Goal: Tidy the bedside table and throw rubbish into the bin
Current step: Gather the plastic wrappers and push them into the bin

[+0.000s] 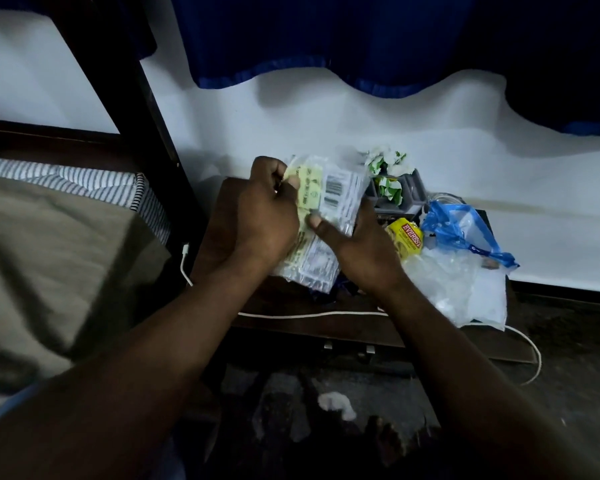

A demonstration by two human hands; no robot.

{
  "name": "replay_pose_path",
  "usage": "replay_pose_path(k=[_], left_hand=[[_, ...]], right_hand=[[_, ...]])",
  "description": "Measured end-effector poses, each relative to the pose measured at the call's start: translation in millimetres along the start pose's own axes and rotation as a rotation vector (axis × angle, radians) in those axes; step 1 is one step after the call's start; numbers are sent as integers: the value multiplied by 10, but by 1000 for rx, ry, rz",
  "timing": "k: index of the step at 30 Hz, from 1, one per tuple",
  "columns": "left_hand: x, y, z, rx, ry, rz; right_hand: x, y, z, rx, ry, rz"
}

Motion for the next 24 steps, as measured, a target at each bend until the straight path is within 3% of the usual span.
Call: replay_pose_path(k=[5, 7, 12, 16, 20, 22, 24], left_hand=[[130, 66, 110, -250, 250, 80], [153, 117, 116, -279, 273, 129], [185, 159, 29, -24, -99, 263], [241, 256, 16, 0, -192, 499], [278, 292, 56, -187, 38, 707], [288, 297, 65, -130, -45, 770], [285, 297, 82, 31, -258, 729]], right_hand=[[166, 71, -2, 101, -366, 95], [180, 64, 22, 61, -307, 59], [60, -5, -25, 15, -209, -101], [-21, -87, -132, 48, -299, -186], [-95, -85, -185, 216, -516, -241], [-105, -95, -214, 279, -607, -234], [-85, -98, -216, 313, -641, -173]])
Point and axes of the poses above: each hand's wrist, its own y-axis away from the middle knuckle, its own x-axis out of the palm, z = x × y, the point moved 3 cm from there along -y, towards the middle knuckle, and after that the axes turned 6 degrees about -z, right-handed, at the moved point
